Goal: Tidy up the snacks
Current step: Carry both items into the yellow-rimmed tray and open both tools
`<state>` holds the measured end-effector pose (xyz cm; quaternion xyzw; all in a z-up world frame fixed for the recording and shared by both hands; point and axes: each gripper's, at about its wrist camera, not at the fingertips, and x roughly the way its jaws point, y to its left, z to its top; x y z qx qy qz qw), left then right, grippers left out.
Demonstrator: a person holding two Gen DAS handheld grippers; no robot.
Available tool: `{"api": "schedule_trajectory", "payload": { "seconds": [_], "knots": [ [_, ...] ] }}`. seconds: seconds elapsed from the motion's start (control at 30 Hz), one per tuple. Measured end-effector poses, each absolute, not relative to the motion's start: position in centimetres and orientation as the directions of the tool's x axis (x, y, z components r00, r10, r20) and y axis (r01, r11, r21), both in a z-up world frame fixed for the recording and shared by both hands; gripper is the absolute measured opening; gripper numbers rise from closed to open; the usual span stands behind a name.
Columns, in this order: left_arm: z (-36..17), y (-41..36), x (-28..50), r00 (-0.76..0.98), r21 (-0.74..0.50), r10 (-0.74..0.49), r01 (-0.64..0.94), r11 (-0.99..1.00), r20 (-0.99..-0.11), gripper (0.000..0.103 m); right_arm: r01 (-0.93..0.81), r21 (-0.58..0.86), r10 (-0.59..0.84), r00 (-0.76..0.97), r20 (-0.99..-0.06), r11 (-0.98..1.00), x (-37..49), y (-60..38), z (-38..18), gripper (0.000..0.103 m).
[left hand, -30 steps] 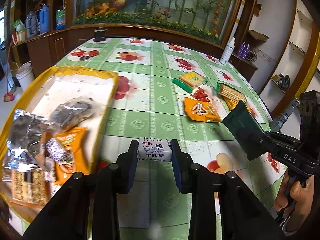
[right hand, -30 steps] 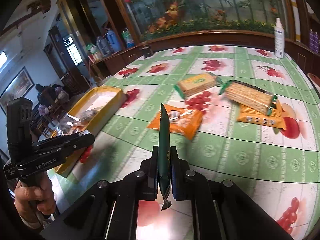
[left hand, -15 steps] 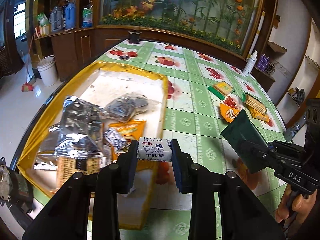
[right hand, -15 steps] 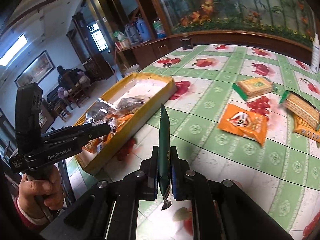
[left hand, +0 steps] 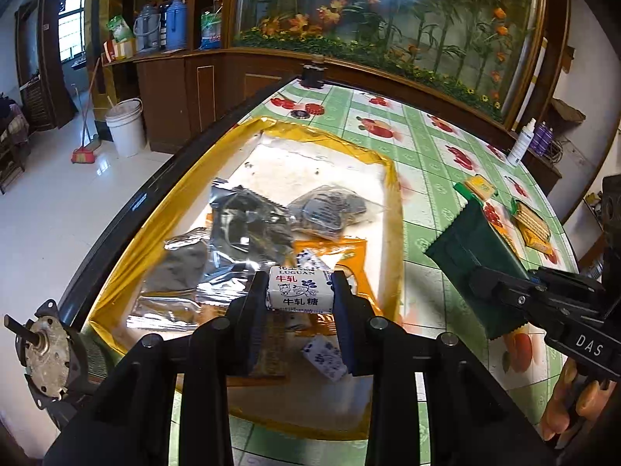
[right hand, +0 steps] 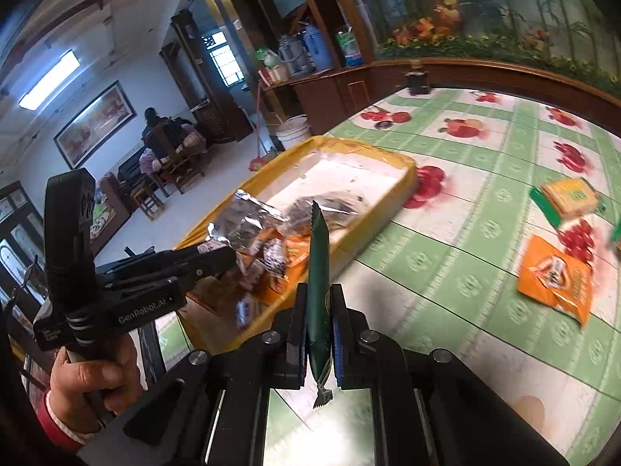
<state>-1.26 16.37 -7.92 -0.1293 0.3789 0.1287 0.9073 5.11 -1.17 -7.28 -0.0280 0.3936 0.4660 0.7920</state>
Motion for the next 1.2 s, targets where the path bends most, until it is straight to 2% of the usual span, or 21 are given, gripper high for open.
{"api": "schedule_trajectory", "payload": {
  "seconds": [0.6, 0.7, 0.73, 0.8, 0.83, 0.87, 1.03, 1.2],
  "knots": [
    [-8.3, 16.1, 1.1, 0.672, -0.118, 0.122, -0.301, 0.946, -0.73, 0.03, -0.771, 0.318, 0.713, 0.237, -0.66, 0.551, 9.8, 8.7, -8.0, 0.01],
    [-8.4, 16.1, 1.2, 0.662, -0.114, 0.124, -0.304, 0.946, -0.739, 0.034, -0.766, 0.316, 0.708, 0.244, -0.662, 0.56, 10.2, 9.0, -8.3, 0.017],
    [-8.4, 16.1, 1.2, 0.659, -0.11, 0.128, -0.307, 0.945, -0.741, 0.037, -0.762, 0.322, 0.709, 0.244, -0.661, 0.562, 10.3, 8.9, -8.4, 0.031],
    [-8.2, 15.8, 1.1, 0.655, -0.089, 0.153, -0.32, 0.943, -0.74, 0.063, -0.76, 0.313, 0.709, 0.261, -0.655, 0.569, 10.3, 8.6, -8.3, 0.05],
    [-8.1, 15.7, 1.0, 0.655, -0.075, 0.171, -0.331, 0.941, -0.736, 0.071, -0.758, 0.306, 0.705, 0.272, -0.655, 0.576, 10.2, 8.4, -8.2, 0.055],
    [-8.0, 15.5, 0.8, 0.657, -0.061, 0.191, -0.341, 0.938, -0.729, 0.078, -0.754, 0.306, 0.705, 0.279, -0.651, 0.581, 10.3, 8.1, -8.0, 0.057],
    [-7.4, 15.6, 0.4, 0.664, -0.058, 0.207, -0.354, 0.933, -0.718, 0.078, -0.737, 0.334, 0.723, 0.293, -0.626, 0.588, 10.4, 6.2, -7.3, 0.063],
    [-7.0, 15.3, 0.3, 0.662, -0.048, 0.223, -0.365, 0.93, -0.716, 0.078, -0.719, 0.351, 0.73, 0.312, -0.608, 0.6, 10.0, 3.4, -6.9, 0.065]
  ]
}}
